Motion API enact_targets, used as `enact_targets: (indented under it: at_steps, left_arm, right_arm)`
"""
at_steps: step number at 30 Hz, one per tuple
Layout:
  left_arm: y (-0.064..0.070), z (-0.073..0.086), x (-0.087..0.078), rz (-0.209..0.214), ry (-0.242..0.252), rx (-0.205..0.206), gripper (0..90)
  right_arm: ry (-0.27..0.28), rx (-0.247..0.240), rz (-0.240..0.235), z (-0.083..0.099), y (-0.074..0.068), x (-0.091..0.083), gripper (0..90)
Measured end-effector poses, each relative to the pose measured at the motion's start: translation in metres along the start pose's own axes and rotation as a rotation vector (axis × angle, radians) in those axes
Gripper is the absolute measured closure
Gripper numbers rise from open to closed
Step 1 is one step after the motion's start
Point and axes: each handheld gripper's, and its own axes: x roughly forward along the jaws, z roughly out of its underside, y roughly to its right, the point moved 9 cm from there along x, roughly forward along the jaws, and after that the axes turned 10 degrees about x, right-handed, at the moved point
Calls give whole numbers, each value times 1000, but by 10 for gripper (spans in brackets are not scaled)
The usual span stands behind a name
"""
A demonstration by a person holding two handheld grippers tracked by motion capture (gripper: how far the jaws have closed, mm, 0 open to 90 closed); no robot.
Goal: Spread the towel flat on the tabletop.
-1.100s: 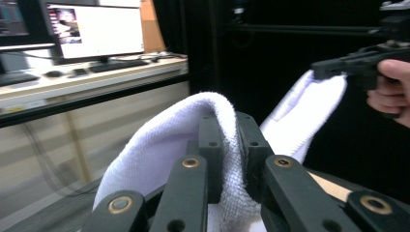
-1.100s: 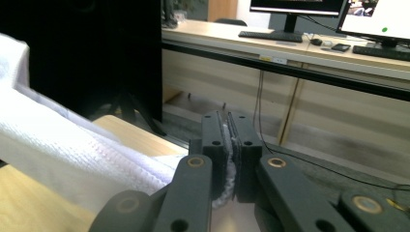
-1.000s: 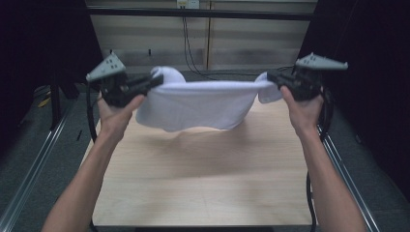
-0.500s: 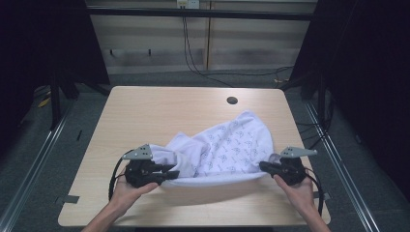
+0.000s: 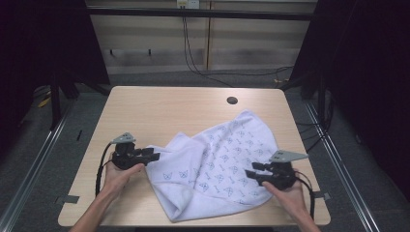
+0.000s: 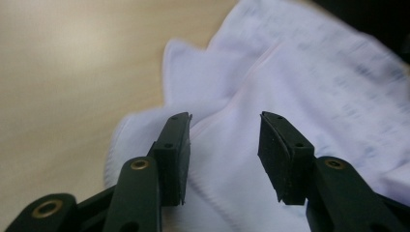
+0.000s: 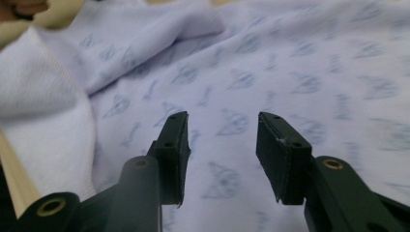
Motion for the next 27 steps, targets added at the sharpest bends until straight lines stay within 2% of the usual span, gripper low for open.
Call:
enact_targets:
  at_steps: [1,2,3,4,5,8,10,11,13,15,16,17,18,19,20,21,22,23,24,25,26,27]
  left_arm:
    - [-1,4,7,-5,-39,24,514]
    - [-1,6,10,-6,-52,27,513]
    - [1,9,13,4,-68,39,556]
    - [3,11,15,12,-84,52,675]
    - [5,13,16,15,-89,62,675]
    - [14,15,11,22,-124,97,761]
    - [23,22,5,59,-124,72,762]
    - [23,22,5,59,-124,72,763]
    - [31,29,-4,62,-130,83,763]
    - [40,36,-11,72,-137,87,764]
    - [43,38,-14,77,-139,89,764]
    - [49,41,-17,90,-140,84,764]
    - [49,41,-17,90,-140,84,764]
    - [51,42,-18,91,-144,86,764]
    - [52,41,-17,96,-136,86,759]
    - [52,40,-15,128,-112,61,705]
    - [52,39,-13,152,-105,37,705]
    - [51,37,-9,161,-97,23,699]
    - [50,35,-6,155,-91,33,692]
    - [50,35,-6,155,-91,33,692]
    - [51,34,-5,150,-91,37,694]
    - [51,33,-4,148,-89,43,697]
  right_arm:
    - [-22,-10,-11,4,-4,6,547]
    - [-57,-18,-36,11,-10,16,542]
    - [-80,-22,-49,15,-14,23,533]
    - [-119,-41,-63,22,-20,33,522]
    - [-119,-41,-63,22,-20,33,522]
    - [-154,-65,-78,29,-27,39,503]
    - [-164,-71,-65,33,-28,39,494]
    - [-164,-71,-65,33,-28,39,494]
    - [-175,-74,-33,38,-21,36,473]
    - [-170,-66,-25,38,-19,35,466]
    - [-171,-68,7,41,-11,34,512]
    - [-166,-75,9,40,-10,35,518]
    - [-173,-84,15,40,-10,35,571]
    - [-173,-84,15,40,-10,35,571]
    - [-172,-100,43,39,-8,36,625]
    - [-158,-122,63,34,-2,41,750]
    - [-158,-122,63,34,-2,41,750]
    - [-160,-120,61,31,1,42,798]
    - [-153,-79,43,24,13,47,872]
    - [-153,-79,43,24,13,47,872]
    - [-136,-40,41,15,24,53,881]
    - [-136,-35,58,12,30,55,883]
